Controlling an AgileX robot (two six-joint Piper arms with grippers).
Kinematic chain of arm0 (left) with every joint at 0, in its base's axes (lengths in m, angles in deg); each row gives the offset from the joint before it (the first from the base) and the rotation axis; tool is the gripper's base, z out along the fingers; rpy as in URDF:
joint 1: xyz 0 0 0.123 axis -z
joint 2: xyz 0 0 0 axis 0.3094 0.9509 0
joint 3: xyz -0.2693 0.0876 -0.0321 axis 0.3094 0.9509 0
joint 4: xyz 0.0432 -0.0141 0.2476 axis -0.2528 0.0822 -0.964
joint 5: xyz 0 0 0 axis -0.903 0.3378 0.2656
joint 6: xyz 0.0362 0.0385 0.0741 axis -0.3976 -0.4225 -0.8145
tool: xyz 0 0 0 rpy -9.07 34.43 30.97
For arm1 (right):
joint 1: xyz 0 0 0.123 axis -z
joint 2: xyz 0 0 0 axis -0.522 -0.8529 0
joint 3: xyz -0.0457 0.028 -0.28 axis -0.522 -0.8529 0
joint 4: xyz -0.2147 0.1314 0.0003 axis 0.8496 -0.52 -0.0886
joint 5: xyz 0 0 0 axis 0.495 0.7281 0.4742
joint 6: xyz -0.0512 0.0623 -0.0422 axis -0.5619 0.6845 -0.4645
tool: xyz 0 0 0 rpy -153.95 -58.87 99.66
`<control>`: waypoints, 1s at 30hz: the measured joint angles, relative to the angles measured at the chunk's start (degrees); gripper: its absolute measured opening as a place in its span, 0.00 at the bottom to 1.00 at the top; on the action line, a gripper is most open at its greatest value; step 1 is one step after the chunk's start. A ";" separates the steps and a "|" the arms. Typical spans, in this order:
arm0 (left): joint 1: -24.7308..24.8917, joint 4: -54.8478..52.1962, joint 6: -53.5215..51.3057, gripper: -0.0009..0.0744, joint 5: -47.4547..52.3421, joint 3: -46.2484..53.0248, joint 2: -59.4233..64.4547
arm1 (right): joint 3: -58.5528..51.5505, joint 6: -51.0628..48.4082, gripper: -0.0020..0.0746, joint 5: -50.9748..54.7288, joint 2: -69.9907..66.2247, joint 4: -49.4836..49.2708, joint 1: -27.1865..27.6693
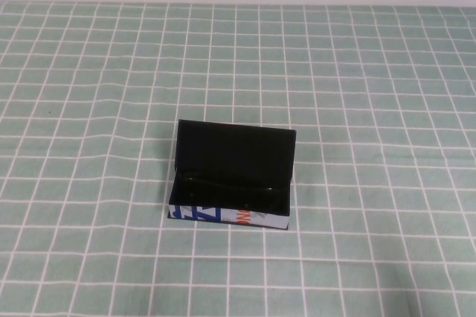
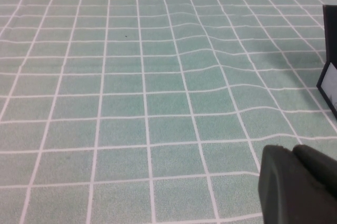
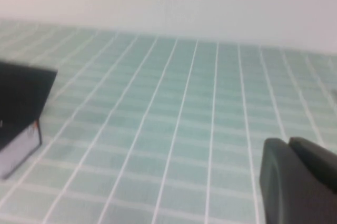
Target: Return glasses to glasses case
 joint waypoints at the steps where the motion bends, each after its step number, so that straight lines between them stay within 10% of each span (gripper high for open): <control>1: 0.00 0.00 0.00 0.01 0.00 0.00 0.00 | 0.00 0.00 0.01 1.02 0.03 0.00 0.00; 30: 0.00 -0.13 0.00 0.01 0.00 0.00 0.00 | 0.00 0.00 0.01 9.05 0.23 0.00 0.00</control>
